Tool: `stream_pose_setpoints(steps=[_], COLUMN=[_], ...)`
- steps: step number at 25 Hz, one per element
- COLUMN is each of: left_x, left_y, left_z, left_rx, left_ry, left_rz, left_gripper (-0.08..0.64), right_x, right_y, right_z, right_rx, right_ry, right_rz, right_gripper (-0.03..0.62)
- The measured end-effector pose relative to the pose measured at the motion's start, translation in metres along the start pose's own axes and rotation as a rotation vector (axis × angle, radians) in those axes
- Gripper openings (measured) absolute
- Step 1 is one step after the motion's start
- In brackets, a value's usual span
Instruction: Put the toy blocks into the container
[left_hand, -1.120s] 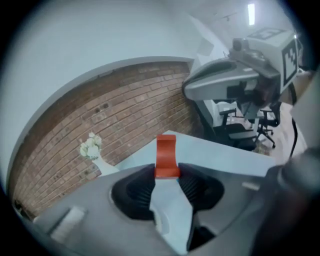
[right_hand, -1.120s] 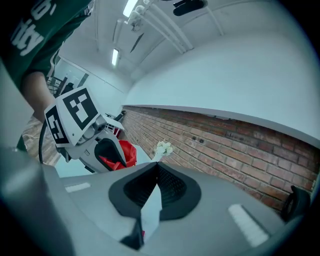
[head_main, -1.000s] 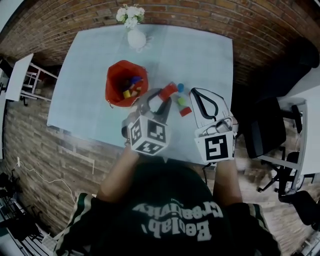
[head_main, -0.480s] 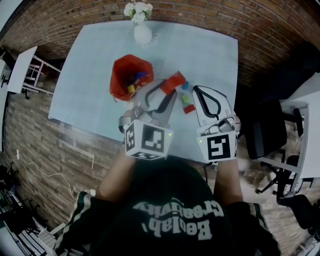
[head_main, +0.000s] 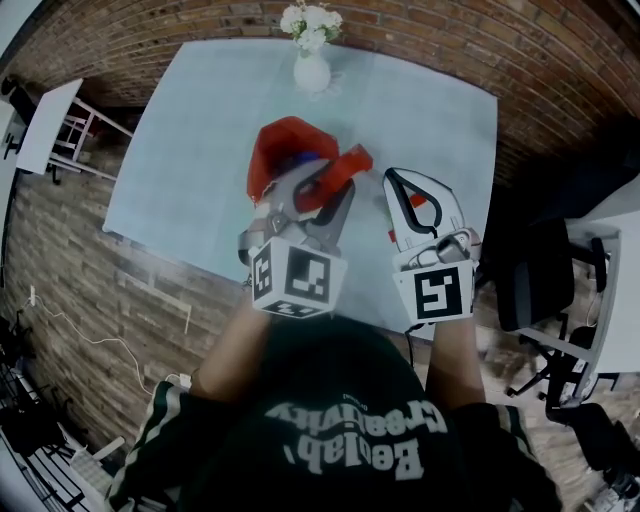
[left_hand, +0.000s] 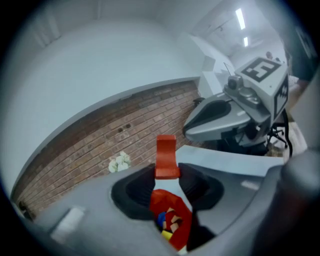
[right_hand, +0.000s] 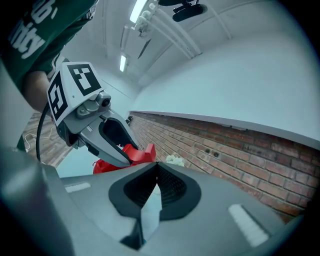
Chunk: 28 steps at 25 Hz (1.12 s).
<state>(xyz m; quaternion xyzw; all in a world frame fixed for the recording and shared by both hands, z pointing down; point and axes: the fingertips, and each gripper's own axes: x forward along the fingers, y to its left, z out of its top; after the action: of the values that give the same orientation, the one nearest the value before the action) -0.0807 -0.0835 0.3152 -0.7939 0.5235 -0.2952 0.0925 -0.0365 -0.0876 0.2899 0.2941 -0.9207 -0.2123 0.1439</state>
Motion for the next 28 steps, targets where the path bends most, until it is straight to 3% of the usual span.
stream_pose_setpoints(steps=[8, 13, 19, 28], left_x=[-0.017, -0.019, -0.014, -0.006], left_y=[0.053, 0.066, 0.073, 0.073], left_z=[-0.048, -0.069, -0.097, -0.106], left_rx=[-0.033, -0.049, -0.066, -0.073], left_ry=[0.07, 0.095, 0.142, 0.143], left_rz=[0.057, 0.047, 0.046, 0.024], left_gripper=[0.147, 0.147, 0.147, 0.156], right_x=[0.06, 0.08, 0.089, 0.09], right_y=[0.031, 0.045, 0.049, 0.049], right_z=[0.029, 0.032, 0.031, 0.028], right_rx=[-0.018, -0.018, -0.019, -0.019], right_ry=[-0.049, -0.033, -0.014, 0.016], right_rz=[0.082, 0.102, 0.096, 0.073], right_gripper=[0.006, 0.006, 0.006, 0.006])
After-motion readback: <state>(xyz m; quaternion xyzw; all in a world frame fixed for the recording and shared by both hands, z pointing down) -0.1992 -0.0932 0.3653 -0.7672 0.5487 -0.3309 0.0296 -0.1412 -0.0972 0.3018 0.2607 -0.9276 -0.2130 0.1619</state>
